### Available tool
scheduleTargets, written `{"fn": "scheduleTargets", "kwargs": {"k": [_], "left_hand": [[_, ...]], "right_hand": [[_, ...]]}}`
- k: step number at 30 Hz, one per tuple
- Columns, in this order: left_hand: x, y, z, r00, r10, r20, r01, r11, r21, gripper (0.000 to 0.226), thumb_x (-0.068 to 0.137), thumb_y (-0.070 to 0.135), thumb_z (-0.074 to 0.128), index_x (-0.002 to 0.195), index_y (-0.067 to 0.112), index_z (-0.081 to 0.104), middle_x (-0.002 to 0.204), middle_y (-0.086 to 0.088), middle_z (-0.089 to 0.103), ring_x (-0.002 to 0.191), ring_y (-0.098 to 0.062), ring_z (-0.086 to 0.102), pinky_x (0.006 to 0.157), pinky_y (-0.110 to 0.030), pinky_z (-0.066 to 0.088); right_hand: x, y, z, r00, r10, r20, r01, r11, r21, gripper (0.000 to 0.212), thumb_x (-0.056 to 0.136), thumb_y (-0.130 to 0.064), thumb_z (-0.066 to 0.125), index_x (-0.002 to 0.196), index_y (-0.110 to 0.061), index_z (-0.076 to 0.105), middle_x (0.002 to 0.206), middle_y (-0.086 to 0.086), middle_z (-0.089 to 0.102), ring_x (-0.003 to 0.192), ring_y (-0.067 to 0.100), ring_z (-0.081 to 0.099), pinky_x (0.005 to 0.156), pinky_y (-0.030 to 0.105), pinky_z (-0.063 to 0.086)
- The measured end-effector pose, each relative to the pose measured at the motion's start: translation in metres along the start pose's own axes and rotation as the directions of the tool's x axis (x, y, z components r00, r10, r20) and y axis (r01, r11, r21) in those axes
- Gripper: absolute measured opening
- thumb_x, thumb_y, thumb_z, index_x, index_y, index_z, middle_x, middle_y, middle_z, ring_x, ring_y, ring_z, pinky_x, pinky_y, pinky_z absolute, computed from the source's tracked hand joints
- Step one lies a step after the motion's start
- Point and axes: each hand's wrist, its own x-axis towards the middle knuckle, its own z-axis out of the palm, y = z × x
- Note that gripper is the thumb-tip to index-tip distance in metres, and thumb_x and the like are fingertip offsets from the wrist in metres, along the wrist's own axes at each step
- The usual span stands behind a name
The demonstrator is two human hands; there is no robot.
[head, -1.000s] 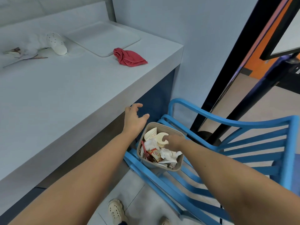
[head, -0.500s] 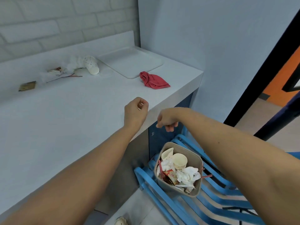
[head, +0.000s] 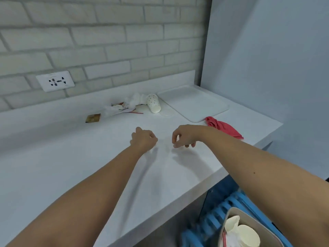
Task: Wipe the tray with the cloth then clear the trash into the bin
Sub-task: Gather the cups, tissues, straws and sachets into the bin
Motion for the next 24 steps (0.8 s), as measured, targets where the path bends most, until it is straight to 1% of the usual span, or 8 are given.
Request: {"fn": "scheduleTargets", "kwargs": {"k": [3, 6, 9, 12, 14, 17, 21, 24], "left_hand": [[0.024, -0.033, -0.028, 0.999, -0.033, -0.022, 0.033, 0.999, -0.003, 0.024, 0.089, 0.03, 0.055, 0.11, 0.022, 0.064, 0.13, -0.008, 0.035, 0.124, -0.027, 0.037, 0.103, -0.038, 0.039], [0.048, -0.066, -0.054, 0.998, -0.051, -0.049, 0.051, 0.999, 0.009, 0.028, 0.091, 0.029, 0.054, 0.118, 0.023, 0.06, 0.134, -0.008, 0.033, 0.127, -0.027, 0.035, 0.102, -0.037, 0.038], [0.072, -0.098, -0.078, 0.995, -0.068, -0.073, 0.071, 0.997, 0.034, 0.031, 0.092, 0.027, 0.052, 0.122, 0.024, 0.058, 0.136, -0.009, 0.033, 0.128, -0.028, 0.034, 0.104, -0.037, 0.037], [0.091, -0.129, -0.095, 0.992, -0.091, -0.089, 0.092, 0.996, 0.01, 0.032, 0.091, 0.025, 0.053, 0.122, 0.023, 0.058, 0.137, -0.009, 0.036, 0.128, -0.028, 0.036, 0.106, -0.036, 0.036], [0.103, -0.149, -0.106, 0.987, -0.111, -0.113, 0.11, 0.994, -0.018, 0.031, 0.089, 0.022, 0.054, 0.12, 0.023, 0.059, 0.135, -0.008, 0.041, 0.126, -0.026, 0.039, 0.105, -0.033, 0.037], [0.118, -0.175, -0.118, 0.977, -0.164, -0.139, 0.161, 0.986, -0.038, 0.029, 0.09, 0.019, 0.053, 0.118, 0.019, 0.06, 0.134, -0.008, 0.039, 0.124, -0.028, 0.041, 0.104, -0.033, 0.037], [0.135, -0.205, -0.135, 0.959, -0.227, -0.169, 0.217, 0.973, -0.077, 0.029, 0.091, 0.016, 0.05, 0.118, 0.014, 0.061, 0.131, -0.011, 0.038, 0.119, -0.031, 0.046, 0.103, -0.039, 0.041], [0.148, -0.225, -0.15, 0.941, -0.275, -0.196, 0.256, 0.959, -0.119, 0.029, 0.092, 0.02, 0.051, 0.119, 0.013, 0.059, 0.131, -0.012, 0.038, 0.118, -0.032, 0.046, 0.101, -0.041, 0.042]], "right_hand": [[0.029, -0.026, -0.003, 1.0, -0.021, -0.001, 0.021, 1.0, -0.022, 0.033, 0.089, -0.03, 0.06, 0.12, -0.018, 0.056, 0.094, -0.004, 0.047, 0.077, 0.019, 0.053, 0.073, 0.028, 0.05], [0.057, -0.053, -0.008, 0.999, -0.045, -0.002, 0.044, 0.996, -0.073, 0.038, 0.09, -0.031, 0.059, 0.126, -0.021, 0.052, 0.104, -0.005, 0.044, 0.074, 0.015, 0.05, 0.072, 0.025, 0.044], [0.083, -0.077, -0.014, 0.997, -0.072, -0.012, 0.071, 0.993, -0.091, 0.04, 0.091, -0.031, 0.058, 0.129, -0.021, 0.05, 0.106, -0.005, 0.043, 0.087, 0.018, 0.049, 0.074, 0.024, 0.042], [0.105, -0.096, -0.014, 0.996, -0.089, -0.013, 0.087, 0.992, -0.092, 0.039, 0.091, -0.03, 0.059, 0.128, -0.02, 0.052, 0.105, -0.005, 0.043, 0.086, 0.018, 0.049, 0.072, 0.024, 0.042], [0.12, -0.109, -0.011, 0.995, -0.096, -0.01, 0.094, 0.99, -0.102, 0.038, 0.091, -0.03, 0.059, 0.126, -0.021, 0.053, 0.105, -0.005, 0.044, 0.091, 0.02, 0.052, 0.08, 0.027, 0.044], [0.14, -0.124, -0.007, 0.994, -0.111, 0.008, 0.111, 0.986, -0.121, 0.036, 0.09, -0.031, 0.059, 0.124, -0.021, 0.055, 0.106, -0.004, 0.044, 0.109, 0.024, 0.055, 0.09, 0.031, 0.046], [0.167, -0.142, -0.006, 0.988, -0.157, 0.013, 0.157, 0.979, -0.133, 0.032, 0.091, -0.028, 0.057, 0.122, -0.017, 0.058, 0.105, -0.003, 0.043, 0.095, 0.019, 0.052, 0.088, 0.031, 0.047], [0.189, -0.16, -0.004, 0.979, -0.203, -0.015, 0.2, 0.972, -0.122, 0.03, 0.092, -0.024, 0.056, 0.119, -0.012, 0.061, 0.102, -0.003, 0.043, 0.09, 0.017, 0.051, 0.087, 0.034, 0.049]]}}
